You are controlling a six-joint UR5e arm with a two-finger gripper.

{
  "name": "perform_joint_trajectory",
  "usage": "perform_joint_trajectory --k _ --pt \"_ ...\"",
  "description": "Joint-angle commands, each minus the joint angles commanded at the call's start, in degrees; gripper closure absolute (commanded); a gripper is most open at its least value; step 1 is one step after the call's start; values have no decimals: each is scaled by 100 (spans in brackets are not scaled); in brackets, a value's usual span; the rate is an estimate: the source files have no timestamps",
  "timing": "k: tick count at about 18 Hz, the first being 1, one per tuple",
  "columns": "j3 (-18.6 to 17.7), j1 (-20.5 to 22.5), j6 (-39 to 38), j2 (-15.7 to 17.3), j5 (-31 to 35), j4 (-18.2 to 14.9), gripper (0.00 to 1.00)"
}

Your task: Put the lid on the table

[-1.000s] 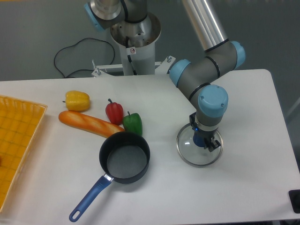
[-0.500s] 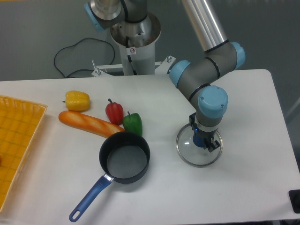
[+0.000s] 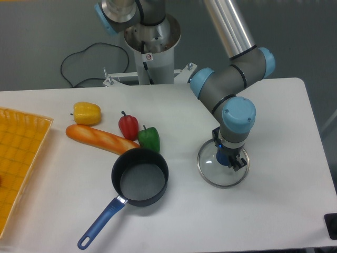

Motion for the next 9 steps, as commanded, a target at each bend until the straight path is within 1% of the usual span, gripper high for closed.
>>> perform_joint_trajectory --k 9 --pt "9 -9 0 -35 0 0 41"
